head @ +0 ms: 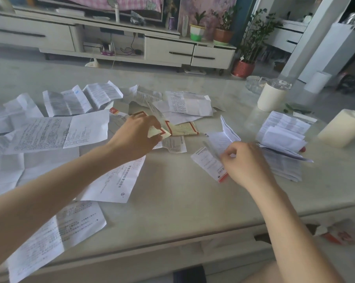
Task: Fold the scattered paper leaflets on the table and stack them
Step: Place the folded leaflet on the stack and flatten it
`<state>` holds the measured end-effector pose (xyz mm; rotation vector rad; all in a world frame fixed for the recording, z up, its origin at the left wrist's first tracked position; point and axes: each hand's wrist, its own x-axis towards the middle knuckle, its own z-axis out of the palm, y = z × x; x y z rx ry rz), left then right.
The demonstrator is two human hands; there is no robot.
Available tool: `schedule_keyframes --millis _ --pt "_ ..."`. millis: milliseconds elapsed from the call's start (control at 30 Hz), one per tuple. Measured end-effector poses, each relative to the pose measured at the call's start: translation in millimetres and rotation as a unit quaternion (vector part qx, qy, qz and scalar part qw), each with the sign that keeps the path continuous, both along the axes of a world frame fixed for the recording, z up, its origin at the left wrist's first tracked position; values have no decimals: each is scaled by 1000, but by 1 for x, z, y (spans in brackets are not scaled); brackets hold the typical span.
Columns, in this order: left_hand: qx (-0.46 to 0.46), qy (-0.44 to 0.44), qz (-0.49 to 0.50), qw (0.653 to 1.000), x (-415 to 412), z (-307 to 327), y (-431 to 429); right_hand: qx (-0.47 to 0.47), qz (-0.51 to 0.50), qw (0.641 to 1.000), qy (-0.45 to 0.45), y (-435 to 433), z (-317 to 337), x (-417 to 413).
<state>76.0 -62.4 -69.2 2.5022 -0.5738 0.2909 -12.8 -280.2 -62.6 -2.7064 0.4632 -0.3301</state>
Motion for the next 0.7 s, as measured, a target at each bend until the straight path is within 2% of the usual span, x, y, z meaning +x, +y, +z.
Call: schedule_keyframes --millis 233,367,467,600,700 --pt "107 42 -37 993 9 -15 -12 113 24 977 -180 -4 22 -4" --pt "158 -7 -40 987 5 -13 -15 153 8 957 -248 0 25 3" --pt "183 -101 -33 977 4 -16 -16 201 -1 940 -274 3 27 8" --pt "62 -214 -49 974 2 -8 -11 249 25 939 -237 18 25 19" --pt "-107 -229 -22 967 -7 12 -9 332 36 916 -220 30 24 26"
